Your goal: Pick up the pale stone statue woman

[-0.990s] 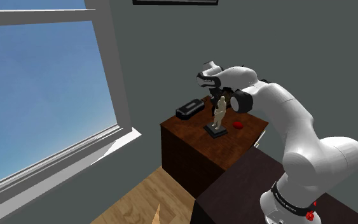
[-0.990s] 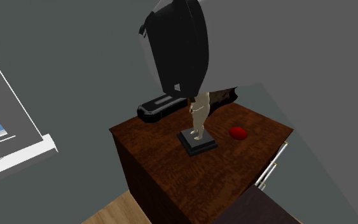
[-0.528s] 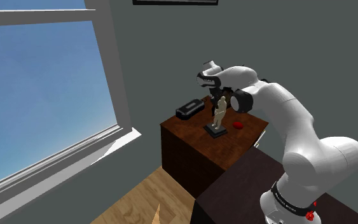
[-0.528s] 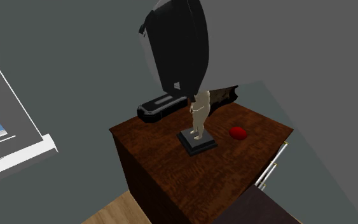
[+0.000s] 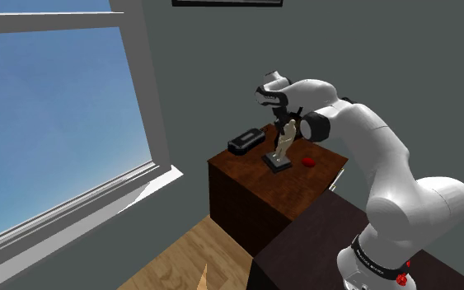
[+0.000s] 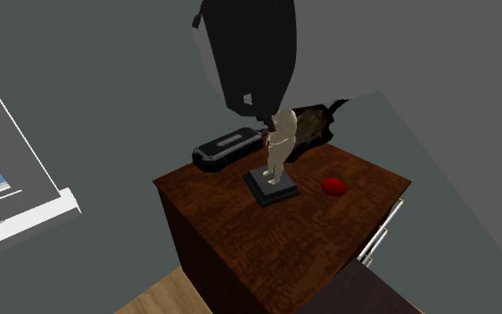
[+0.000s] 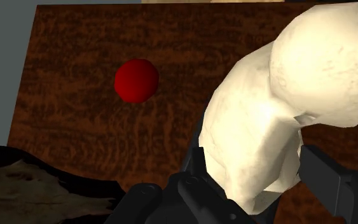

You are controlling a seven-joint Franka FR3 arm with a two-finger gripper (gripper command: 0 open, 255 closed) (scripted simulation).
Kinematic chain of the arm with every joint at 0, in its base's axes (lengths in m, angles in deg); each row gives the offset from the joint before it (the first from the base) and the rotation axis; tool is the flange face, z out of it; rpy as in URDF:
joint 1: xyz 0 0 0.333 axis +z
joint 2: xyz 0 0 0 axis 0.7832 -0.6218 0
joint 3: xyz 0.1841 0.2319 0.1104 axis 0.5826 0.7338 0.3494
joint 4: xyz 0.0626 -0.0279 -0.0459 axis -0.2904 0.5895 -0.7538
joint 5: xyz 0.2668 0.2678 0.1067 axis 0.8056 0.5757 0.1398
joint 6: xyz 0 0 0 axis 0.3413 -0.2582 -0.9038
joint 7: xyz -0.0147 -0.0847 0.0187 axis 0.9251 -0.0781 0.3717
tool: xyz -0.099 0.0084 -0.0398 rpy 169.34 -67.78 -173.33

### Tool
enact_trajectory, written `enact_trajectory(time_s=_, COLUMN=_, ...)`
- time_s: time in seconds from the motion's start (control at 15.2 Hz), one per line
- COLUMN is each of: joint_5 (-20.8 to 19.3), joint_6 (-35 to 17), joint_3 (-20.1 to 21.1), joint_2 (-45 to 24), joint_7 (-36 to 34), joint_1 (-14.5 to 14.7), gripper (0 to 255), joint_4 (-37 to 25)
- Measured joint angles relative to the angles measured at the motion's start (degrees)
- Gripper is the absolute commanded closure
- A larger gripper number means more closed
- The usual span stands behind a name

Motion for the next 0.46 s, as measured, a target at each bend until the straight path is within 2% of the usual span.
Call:
enact_trajectory(time_s=0.13, joint_5=0.0, joint_6=0.9, joint_3=-0.1, joint_2=0.6, joint_7=0.2, joint_1=0.0, gripper=255, joint_4=-0.2)
enact_trajectory(time_s=0.26, joint_5=0.0, joint_6=3.1, joint_3=-0.1, joint_2=-0.2, joint_7=0.8, joint_1=-0.3, gripper=255, joint_4=-3.4)
enact_trajectory(time_s=0.46, joint_5=0.0, joint_6=4.2, joint_3=-0.2, joint_2=0.8, joint_7=1.0, joint_1=-0.2, gripper=255, joint_4=-3.5)
